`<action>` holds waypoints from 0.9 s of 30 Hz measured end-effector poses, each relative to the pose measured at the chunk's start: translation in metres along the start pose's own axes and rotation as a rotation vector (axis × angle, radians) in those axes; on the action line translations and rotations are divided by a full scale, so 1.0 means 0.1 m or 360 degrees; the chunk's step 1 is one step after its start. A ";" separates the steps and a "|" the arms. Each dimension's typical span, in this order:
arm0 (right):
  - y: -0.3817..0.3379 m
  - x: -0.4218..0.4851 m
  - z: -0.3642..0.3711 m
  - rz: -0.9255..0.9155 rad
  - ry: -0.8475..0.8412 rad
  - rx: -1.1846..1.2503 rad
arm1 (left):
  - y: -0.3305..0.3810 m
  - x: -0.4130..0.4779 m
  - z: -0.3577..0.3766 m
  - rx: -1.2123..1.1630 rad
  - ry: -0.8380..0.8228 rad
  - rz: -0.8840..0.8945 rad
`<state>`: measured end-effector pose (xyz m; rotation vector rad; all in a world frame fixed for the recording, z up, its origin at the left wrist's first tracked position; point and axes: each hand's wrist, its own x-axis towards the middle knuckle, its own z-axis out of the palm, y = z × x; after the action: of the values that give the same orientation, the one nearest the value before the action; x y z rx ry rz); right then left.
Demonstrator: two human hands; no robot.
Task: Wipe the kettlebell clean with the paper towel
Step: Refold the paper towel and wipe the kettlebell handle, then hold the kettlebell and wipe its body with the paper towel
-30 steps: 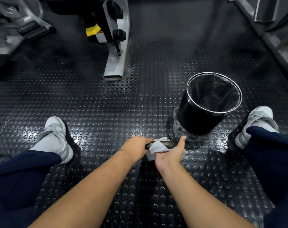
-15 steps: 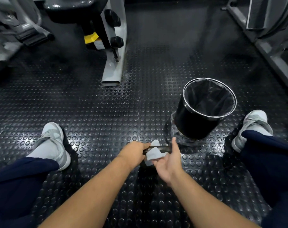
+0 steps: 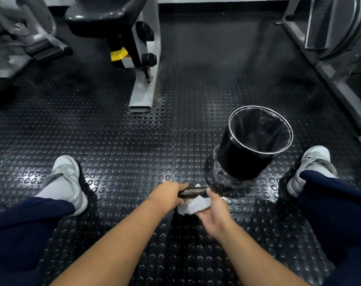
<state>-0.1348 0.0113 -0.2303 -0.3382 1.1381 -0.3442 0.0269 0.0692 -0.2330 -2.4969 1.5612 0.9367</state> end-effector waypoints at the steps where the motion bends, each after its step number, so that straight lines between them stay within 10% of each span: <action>1: -0.03 -0.01 -0.03 0.0034 0.0046 -0.0108 | -0.02 -0.02 0.00 -0.0041 -0.0005 0.0029; 5: -0.27 -0.12 -0.09 0.0083 0.0011 -0.0571 | -0.13 -0.20 -0.06 -0.0512 0.0029 0.0115; 8: -0.43 -0.23 0.06 0.0083 -0.0249 -0.0593 | -0.10 -0.43 -0.11 -0.1726 0.0188 -0.0156; 12: -0.54 -0.35 0.41 0.0162 -0.0592 -0.0409 | 0.06 -0.64 -0.17 -0.2955 -0.0305 -0.0377; 21: -0.84 -0.27 0.73 0.0200 -0.0970 -0.1094 | -0.17 -0.73 -0.34 -0.2950 -0.0454 0.0087; 27: -1.20 -0.10 0.86 -0.0803 -0.0571 -0.1992 | -0.34 -0.75 -0.86 -0.2131 0.0186 -0.0058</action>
<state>-0.0705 -0.0849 -0.1376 -1.7306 0.7710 0.0481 0.0726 0.1158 -0.1333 -3.2662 0.9470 2.4579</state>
